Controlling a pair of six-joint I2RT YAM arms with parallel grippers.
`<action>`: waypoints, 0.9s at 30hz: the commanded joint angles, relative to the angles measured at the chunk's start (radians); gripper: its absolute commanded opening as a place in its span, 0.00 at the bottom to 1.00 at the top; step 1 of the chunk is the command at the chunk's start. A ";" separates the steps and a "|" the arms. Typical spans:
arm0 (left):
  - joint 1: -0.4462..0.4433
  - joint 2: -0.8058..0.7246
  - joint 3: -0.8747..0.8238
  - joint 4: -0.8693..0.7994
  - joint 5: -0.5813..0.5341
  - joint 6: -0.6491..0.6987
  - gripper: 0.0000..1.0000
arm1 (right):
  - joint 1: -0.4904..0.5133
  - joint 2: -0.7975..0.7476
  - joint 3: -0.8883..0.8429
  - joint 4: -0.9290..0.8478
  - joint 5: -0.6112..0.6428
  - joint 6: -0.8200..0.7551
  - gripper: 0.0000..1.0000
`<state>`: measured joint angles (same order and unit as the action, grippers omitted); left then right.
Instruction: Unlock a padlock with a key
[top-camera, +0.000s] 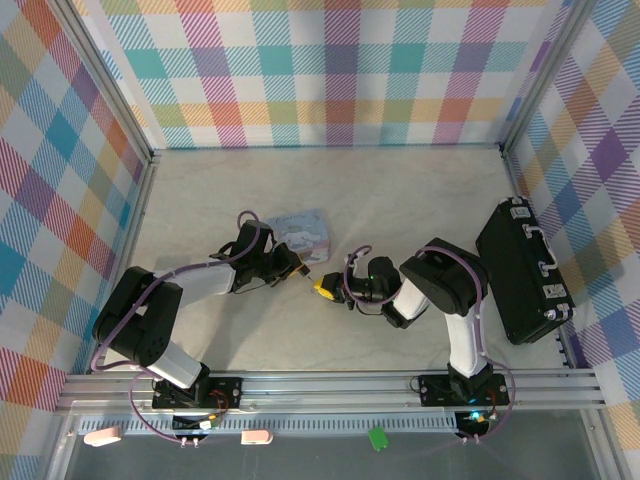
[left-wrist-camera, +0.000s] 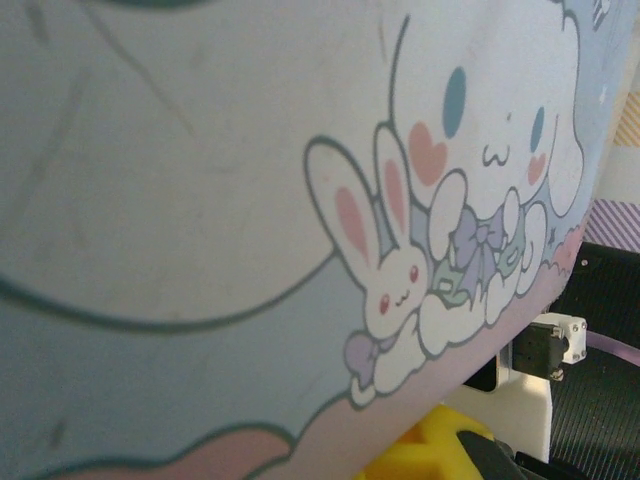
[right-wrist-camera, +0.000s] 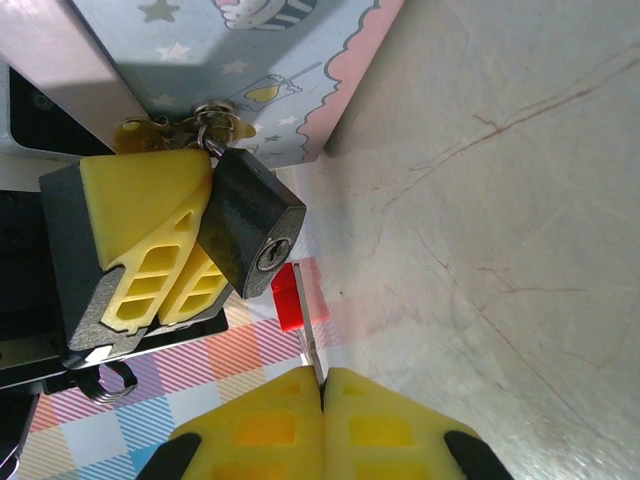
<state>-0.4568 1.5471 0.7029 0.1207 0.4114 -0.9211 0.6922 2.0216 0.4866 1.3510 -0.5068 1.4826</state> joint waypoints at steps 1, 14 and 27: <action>-0.014 0.006 -0.012 0.068 0.040 -0.010 0.03 | -0.009 0.005 0.014 0.056 -0.011 0.014 0.00; -0.018 -0.004 -0.027 0.119 0.074 -0.048 0.03 | -0.019 -0.001 0.026 0.056 -0.024 0.029 0.00; -0.019 -0.018 -0.030 0.126 0.096 -0.061 0.03 | -0.041 -0.029 0.004 0.056 -0.039 0.028 0.00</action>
<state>-0.4576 1.5486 0.6746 0.1947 0.4393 -0.9741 0.6609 2.0205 0.4938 1.3529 -0.5369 1.5078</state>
